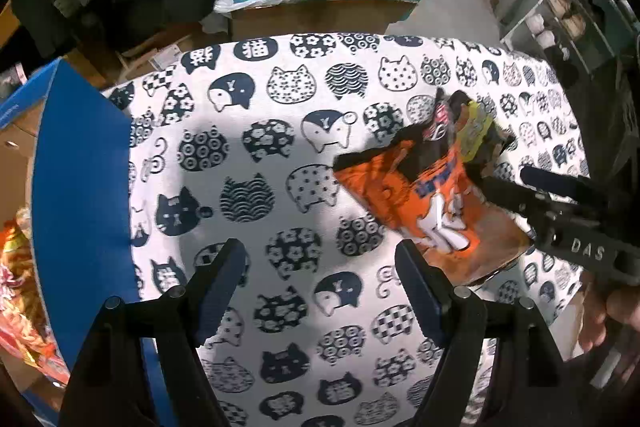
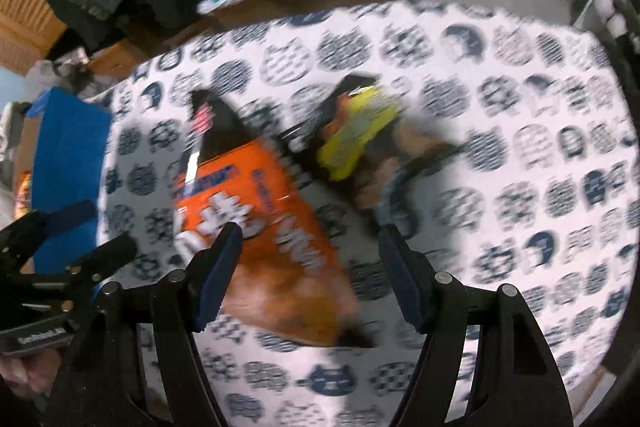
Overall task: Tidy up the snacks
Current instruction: 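Grasp orange elephant-print bag with left tool while right tool grasps black-yellow bag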
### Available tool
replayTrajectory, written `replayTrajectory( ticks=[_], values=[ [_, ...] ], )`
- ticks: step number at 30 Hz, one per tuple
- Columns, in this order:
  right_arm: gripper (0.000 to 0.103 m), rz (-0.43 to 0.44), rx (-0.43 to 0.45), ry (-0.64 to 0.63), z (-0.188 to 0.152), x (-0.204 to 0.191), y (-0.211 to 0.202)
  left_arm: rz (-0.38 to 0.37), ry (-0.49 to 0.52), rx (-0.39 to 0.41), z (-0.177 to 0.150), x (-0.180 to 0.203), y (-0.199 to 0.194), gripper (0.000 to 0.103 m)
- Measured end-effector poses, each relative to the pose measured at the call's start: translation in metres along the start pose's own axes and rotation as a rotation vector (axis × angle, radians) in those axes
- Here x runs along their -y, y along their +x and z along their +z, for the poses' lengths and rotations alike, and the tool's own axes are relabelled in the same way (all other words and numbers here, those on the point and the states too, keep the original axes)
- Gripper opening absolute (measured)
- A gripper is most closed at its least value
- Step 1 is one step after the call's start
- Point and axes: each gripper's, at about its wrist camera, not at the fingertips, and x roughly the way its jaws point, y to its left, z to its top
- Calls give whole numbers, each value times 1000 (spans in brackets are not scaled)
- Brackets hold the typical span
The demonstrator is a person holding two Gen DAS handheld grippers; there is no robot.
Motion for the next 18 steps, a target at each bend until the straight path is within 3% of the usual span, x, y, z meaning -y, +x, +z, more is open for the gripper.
replayTrajectory(
  ticks=[4,8,12,18],
  values=[
    [79,-83,11,-58,16,15,-1,-49,-49,-16,5,5,4,80],
    [79,-137,-16,-205,32,16,11,-128,-160,-47,6,6,14,81],
    [79,-119,-52,-296,47,15,24,-178,-256,-68,7,8,27,81],
    [79,-124,-79,-437,56,5,50,-179,-286,-92,9,18,46,82]
  ],
)
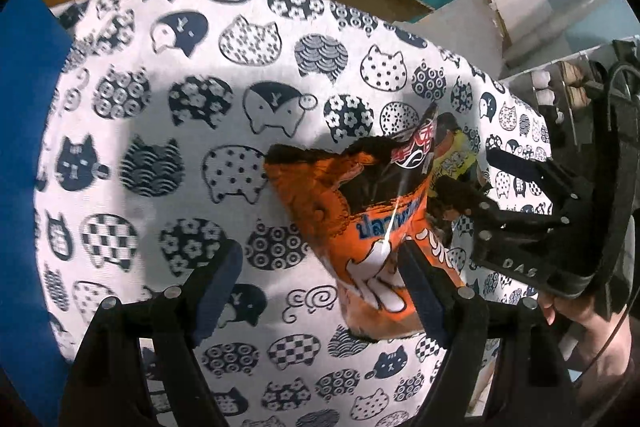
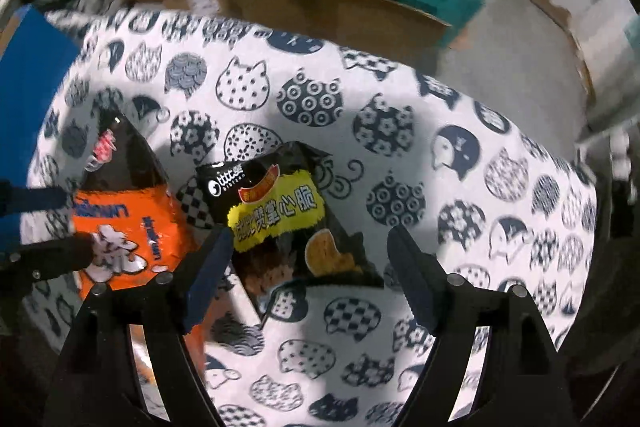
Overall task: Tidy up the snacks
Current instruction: 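Grasp orange elephant-print bag with left tool while right tool grasps black-yellow bag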
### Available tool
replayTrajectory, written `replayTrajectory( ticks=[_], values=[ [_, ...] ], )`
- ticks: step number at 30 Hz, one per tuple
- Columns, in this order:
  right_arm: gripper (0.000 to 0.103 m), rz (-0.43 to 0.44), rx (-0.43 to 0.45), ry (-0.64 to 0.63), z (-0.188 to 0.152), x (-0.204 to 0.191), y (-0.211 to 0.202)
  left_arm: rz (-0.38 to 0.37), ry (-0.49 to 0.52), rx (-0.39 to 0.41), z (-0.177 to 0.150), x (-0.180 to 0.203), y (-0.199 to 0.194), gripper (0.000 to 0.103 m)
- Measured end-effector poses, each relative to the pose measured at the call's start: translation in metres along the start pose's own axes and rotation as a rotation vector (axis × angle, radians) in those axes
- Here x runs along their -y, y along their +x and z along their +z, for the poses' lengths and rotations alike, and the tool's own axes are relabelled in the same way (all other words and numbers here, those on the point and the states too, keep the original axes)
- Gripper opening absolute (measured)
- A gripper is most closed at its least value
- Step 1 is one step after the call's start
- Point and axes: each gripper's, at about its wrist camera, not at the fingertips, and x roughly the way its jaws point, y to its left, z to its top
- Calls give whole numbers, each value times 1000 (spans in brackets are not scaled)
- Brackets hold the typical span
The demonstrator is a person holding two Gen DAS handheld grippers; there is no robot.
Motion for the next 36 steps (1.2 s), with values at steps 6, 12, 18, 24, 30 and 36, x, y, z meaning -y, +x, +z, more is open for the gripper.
replayTrajectory(
  ticks=[6,12,18,24,30,36],
  values=[
    [79,15,5,-33,5,-7,19,-43,-47,-34,1,5,20,87],
    [68,18,-5,-12,2,-14,34,-104,-73,-51,5,6,33,87],
    [59,-27,-20,50,-18,3,28,-125,-45,-46,5,14,35,79],
    [59,-51,-39,151,-43,33,22,-127,-10,-54,1,26,37,72],
    [59,-57,-29,276,-73,62,1,-116,24,-57,-3,34,41,72],
    [59,-21,16,388,-97,78,-34,-104,117,-74,-11,49,48,59]
  ],
)
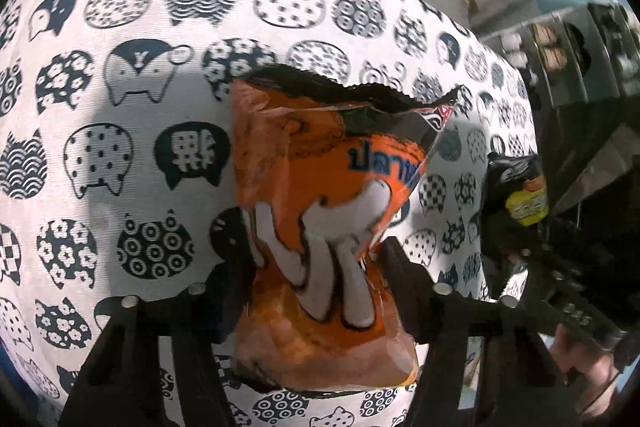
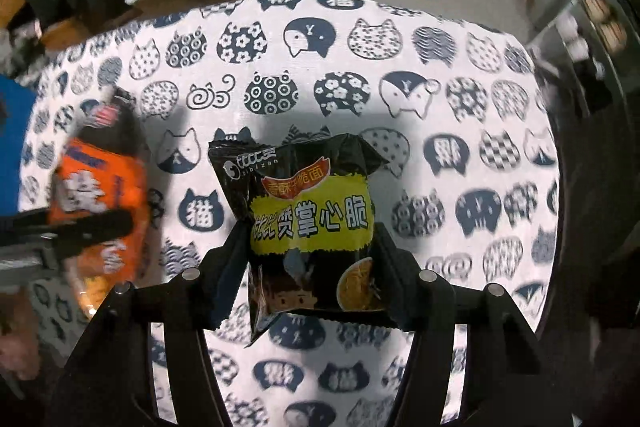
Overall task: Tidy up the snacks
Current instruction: 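Grasp orange elephant-print bag with left tool while right tool grasps black-yellow bag, then carry both held bags into the box and open both tools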
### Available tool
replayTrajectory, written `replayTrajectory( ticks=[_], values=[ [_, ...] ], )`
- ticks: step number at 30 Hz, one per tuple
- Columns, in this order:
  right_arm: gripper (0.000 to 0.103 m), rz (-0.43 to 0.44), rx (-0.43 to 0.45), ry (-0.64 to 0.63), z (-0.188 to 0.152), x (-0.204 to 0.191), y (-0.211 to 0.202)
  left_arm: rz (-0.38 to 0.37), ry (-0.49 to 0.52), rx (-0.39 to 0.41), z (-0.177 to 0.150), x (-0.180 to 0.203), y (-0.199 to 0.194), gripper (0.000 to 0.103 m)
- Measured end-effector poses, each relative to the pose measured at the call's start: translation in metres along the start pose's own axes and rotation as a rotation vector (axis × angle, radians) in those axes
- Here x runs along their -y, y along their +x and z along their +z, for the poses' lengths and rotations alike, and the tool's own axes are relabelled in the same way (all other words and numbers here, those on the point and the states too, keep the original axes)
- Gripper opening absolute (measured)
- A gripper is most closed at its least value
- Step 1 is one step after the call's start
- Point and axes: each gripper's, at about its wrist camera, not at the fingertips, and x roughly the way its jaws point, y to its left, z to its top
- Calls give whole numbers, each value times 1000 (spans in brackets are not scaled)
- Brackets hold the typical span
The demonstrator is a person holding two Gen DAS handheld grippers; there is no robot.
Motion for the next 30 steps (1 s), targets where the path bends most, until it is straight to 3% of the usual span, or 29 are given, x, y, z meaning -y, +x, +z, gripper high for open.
replayTrajectory(
  ticks=[6,9,19,30],
  values=[
    [59,36,26,46,-23,-1,-21,53,96,14,-9,13,-4,45],
    [59,43,35,54,-33,-22,-39,104,137,32,-15,15,-10,39],
    [59,64,87,52,-38,-47,-58,260,260,149,-34,7,-58,37],
    [59,106,165,-18,-39,-88,-93,371,323,307,-56,2,-131,37]
  ],
)
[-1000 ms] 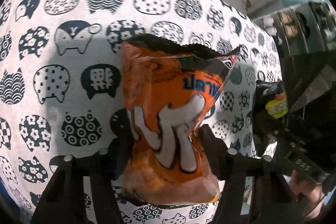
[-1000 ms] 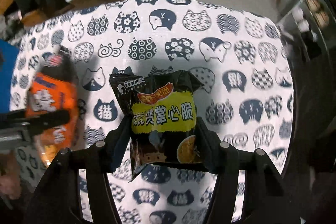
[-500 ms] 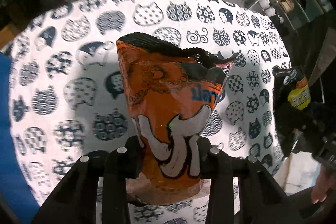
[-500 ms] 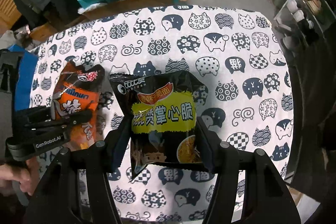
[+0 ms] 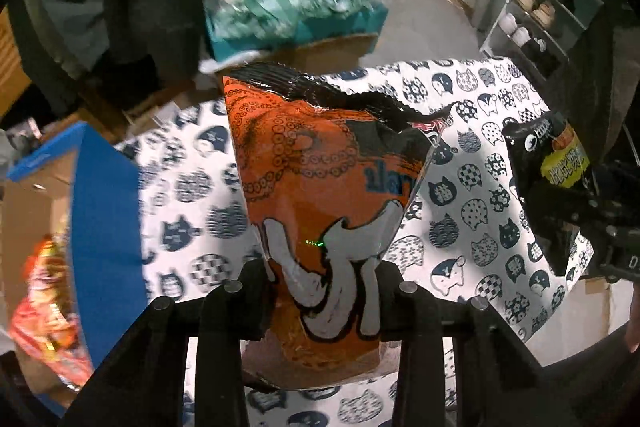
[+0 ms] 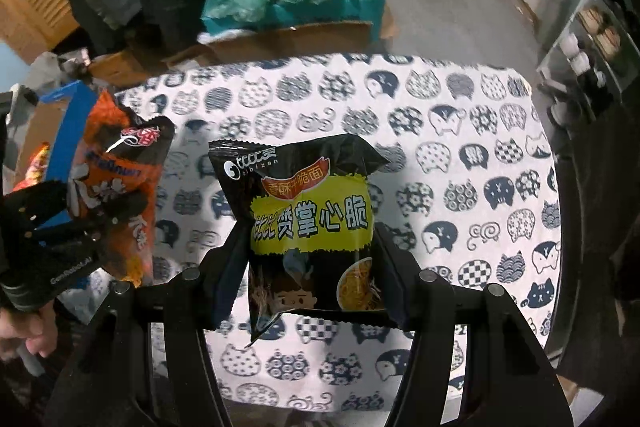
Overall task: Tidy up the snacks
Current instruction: 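Carry both held bags into the box and open both tools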
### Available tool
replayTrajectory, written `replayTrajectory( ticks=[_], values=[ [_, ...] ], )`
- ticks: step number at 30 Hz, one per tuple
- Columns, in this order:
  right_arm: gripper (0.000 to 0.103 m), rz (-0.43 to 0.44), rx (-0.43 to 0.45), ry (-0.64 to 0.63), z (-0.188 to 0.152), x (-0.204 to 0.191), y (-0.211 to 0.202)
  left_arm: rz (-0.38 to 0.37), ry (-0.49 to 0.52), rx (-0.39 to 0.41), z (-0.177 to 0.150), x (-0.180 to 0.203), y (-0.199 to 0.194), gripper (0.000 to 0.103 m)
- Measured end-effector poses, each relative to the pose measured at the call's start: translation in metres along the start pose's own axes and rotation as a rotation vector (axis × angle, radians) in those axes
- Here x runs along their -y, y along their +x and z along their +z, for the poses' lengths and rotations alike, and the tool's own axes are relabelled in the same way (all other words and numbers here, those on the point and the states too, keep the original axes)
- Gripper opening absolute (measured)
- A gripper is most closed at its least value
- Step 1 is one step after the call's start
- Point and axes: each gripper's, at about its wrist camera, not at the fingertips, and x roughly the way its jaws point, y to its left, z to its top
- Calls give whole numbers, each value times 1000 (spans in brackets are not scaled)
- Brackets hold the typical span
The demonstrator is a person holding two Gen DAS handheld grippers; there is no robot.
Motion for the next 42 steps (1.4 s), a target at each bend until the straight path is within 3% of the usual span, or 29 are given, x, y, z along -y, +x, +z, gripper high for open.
replayTrajectory(
  ticks=[13,24,42],
  values=[
    [59,53,67,-77,18,-58,-25,43,-21,63,-16,-38,-44,37],
    [59,100,108,-168,43,-128,-34,34,-135,89,-28,-101,-67,37],
    [59,151,84,-307,71,-252,-8,97,-277,162,-55,-208,-105,37]
  ],
)
